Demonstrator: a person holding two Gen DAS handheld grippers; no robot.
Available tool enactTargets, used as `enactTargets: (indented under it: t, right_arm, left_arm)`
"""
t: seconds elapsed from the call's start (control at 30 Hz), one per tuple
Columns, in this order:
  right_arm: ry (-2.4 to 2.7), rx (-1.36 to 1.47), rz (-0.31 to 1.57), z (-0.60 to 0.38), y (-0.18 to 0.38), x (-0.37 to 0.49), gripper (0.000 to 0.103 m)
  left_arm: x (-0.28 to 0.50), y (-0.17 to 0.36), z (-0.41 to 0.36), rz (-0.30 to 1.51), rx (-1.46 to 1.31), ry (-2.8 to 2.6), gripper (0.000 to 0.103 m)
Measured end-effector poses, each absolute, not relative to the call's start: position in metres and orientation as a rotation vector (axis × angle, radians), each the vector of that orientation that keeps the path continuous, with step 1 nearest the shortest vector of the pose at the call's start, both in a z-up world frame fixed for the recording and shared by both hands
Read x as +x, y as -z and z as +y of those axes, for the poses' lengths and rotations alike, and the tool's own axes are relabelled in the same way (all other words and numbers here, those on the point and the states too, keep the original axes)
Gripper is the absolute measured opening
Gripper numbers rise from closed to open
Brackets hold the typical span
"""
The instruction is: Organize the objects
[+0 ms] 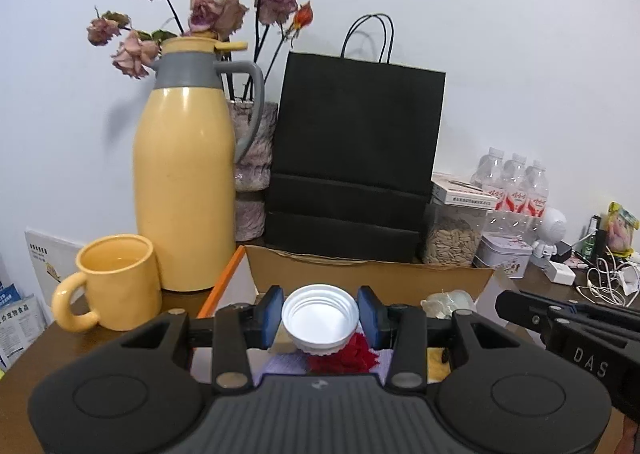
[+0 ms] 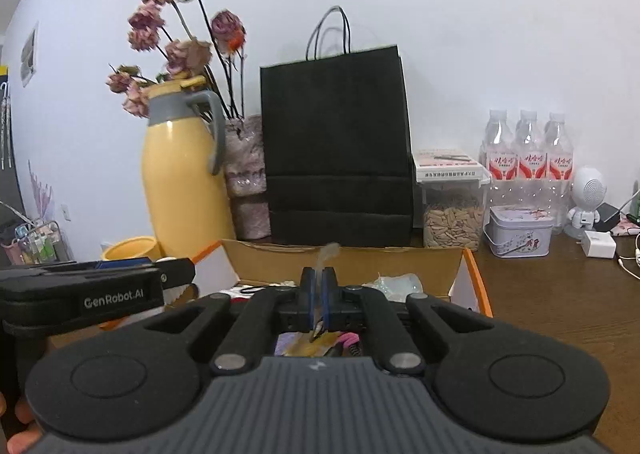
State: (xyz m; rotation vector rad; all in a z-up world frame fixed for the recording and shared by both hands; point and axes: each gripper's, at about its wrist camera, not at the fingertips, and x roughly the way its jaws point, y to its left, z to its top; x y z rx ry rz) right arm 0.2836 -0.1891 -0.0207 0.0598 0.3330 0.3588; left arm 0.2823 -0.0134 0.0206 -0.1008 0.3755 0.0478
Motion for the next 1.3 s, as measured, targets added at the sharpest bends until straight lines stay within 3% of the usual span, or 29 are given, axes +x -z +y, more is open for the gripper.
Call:
enactTargets:
  t: [0.3, 0.4, 0.43, 0.47, 0.53, 0.57, 0.6, 0.63, 0.97, 1.3]
  right_arm:
    - [-0.342, 0.063, 0.363, -0.194, 0.032, 0.319, 0.006]
    - [-0.335, 0.038, 0.396, -0.193, 0.038, 0.324, 0.012]
    - [-0.327, 0.027, 0.409, -0.193, 0.039, 0.325, 0.024]
    - [-0.318, 0.017, 0.417, -0.193, 0.041, 0.326, 0.05]
    - [-0.308, -0.004, 0.413, -0.191, 0.042, 0.324, 0.082]
    - [-0.304, -0.024, 0.409, -0.19, 0.042, 0.322, 0.09]
    - [-0.297, -0.033, 0.406, -0.19, 0.042, 0.322, 0.094]
    - [-0.288, -0.039, 0.401, -0.189, 0.042, 0.321, 0.103]
    - [-0.238, -0.01, 0.398, -0.199, 0.036, 0.317, 0.103]
    - [-0.233, -0.003, 0.406, -0.205, 0.025, 0.273, 0.103]
  left_arm:
    - [0.315, -0.014, -0.015, 0.37, -0.044, -0.041, 0.039]
    - [0.321, -0.011, -0.016, 0.379, -0.019, -0.052, 0.039]
    - [0.322, -0.01, -0.015, 0.38, -0.017, -0.055, 0.039]
    - [0.323, -0.009, -0.013, 0.381, -0.018, -0.056, 0.043]
    - [0.322, -0.009, -0.01, 0.38, -0.02, -0.062, 0.066]
    - [0.322, -0.01, -0.008, 0.376, -0.022, -0.072, 0.09]
    - [0.321, -0.01, -0.007, 0.364, -0.021, -0.08, 0.103]
    - [0.319, -0.01, -0.006, 0.351, -0.02, -0.083, 0.103]
    - [0.315, -0.011, 0.006, 0.4, -0.076, -0.102, 0.103]
    - [0.264, -0.017, 0.004, 0.438, -0.032, -0.092, 0.103]
